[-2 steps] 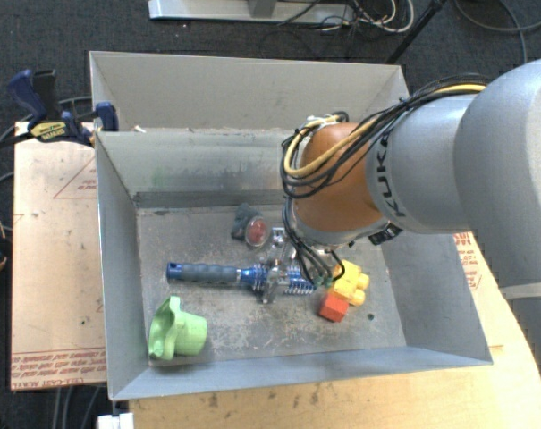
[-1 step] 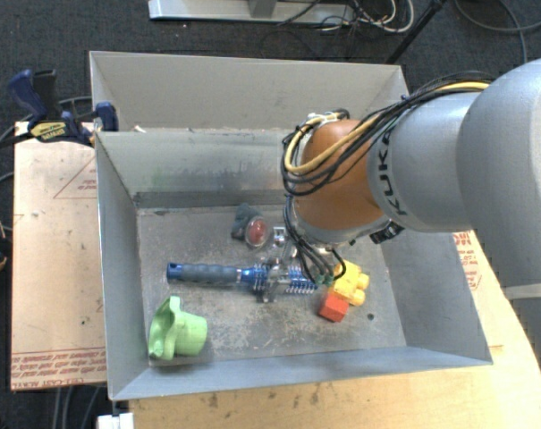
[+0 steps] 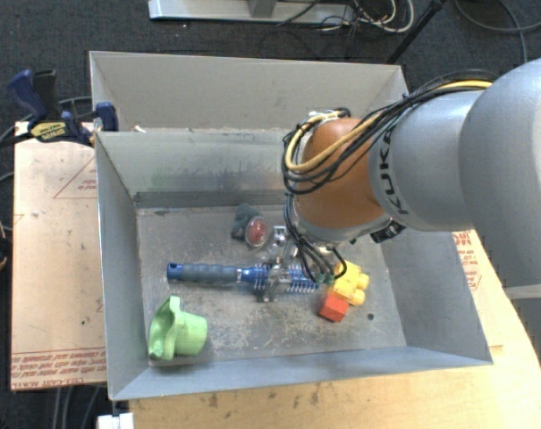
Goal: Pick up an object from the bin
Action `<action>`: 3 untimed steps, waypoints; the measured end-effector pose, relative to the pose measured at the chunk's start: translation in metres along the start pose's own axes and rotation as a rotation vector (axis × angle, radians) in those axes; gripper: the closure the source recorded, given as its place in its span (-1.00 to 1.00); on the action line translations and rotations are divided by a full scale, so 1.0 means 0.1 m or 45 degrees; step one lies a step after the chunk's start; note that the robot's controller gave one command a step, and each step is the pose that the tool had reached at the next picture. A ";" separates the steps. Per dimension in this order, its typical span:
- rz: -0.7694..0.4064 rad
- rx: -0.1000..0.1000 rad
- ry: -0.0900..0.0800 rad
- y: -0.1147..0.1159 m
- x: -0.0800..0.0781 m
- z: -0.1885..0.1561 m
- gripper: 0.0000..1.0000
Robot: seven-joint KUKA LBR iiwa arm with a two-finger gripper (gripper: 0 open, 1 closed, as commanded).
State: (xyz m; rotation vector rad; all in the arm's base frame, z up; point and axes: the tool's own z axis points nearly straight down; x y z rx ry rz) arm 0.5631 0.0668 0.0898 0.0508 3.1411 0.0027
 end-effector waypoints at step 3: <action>0.001 -0.001 -0.007 0.02 -0.02 -0.91 1.00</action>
Offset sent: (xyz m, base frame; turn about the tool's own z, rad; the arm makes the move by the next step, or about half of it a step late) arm 0.0001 0.0002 0.0192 0.0000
